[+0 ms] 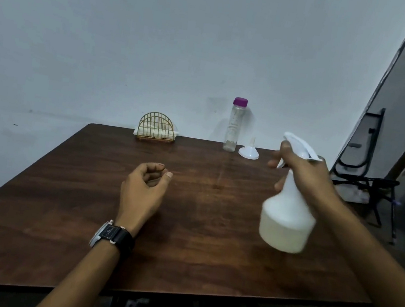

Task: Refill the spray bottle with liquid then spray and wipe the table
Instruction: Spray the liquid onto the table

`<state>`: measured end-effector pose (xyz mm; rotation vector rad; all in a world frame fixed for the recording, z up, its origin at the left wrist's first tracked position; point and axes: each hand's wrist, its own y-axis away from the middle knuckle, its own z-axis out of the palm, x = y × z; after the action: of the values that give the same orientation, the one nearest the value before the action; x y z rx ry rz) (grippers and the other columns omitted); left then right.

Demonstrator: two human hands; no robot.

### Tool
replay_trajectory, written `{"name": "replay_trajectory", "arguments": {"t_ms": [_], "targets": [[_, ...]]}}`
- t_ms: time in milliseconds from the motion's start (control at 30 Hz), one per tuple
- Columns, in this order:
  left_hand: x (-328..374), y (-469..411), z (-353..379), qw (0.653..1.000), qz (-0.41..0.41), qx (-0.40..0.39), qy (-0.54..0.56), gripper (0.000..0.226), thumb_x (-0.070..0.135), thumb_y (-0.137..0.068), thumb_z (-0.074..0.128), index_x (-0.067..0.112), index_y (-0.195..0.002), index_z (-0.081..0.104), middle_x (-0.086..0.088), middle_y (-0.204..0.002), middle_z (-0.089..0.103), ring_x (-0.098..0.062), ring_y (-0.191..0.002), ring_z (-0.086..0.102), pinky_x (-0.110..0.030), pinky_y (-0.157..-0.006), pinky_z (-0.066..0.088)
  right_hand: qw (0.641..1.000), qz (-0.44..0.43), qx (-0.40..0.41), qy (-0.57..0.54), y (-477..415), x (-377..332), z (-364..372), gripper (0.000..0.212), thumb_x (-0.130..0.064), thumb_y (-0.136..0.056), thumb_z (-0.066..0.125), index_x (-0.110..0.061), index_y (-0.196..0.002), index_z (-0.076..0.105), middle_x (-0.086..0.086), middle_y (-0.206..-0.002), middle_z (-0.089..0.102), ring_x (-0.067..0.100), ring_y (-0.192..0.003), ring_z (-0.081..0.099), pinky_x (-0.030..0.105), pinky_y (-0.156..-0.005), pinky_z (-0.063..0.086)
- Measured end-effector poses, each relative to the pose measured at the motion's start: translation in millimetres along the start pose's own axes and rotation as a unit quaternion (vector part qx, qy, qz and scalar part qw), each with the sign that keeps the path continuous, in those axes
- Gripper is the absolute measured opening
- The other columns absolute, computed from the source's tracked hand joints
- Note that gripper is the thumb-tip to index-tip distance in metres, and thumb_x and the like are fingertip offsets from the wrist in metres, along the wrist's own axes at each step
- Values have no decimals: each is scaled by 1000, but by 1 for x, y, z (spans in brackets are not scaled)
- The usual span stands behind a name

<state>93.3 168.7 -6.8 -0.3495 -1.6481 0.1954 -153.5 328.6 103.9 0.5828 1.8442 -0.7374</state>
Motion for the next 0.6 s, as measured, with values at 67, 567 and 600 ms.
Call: {"name": "replay_trajectory", "arguments": {"t_ms": [67,567,600], "targets": [[-3,-4,-4,1000,2,7,-11,15,24,-95,75,20,-109,72,12,-101,76,4,-93,71,-28,-88,59,998,-47,36,-15,-1,3,16,37,-48,-103,56,-16,-111,74,1,-95,80,19,-51,69,29,-71,57],[-23,-10,-10,1000,-28,-6,1,19,16,-91,79,24,-107,70,9,-102,79,3,-93,74,-26,-89,58,980,-53,-18,189,3,56,26,88,-70,-59,84,-59,-131,36,-9,-134,51,19,-124,54,46,-99,51],[-22,-10,-9,1000,-29,-8,4,19,16,-91,79,23,-106,70,9,-101,79,4,-91,74,-24,-88,58,978,-20,-29,205,8,62,24,100,-71,-54,86,-51,-137,35,-8,-134,53,19,-123,55,47,-98,52]]}}
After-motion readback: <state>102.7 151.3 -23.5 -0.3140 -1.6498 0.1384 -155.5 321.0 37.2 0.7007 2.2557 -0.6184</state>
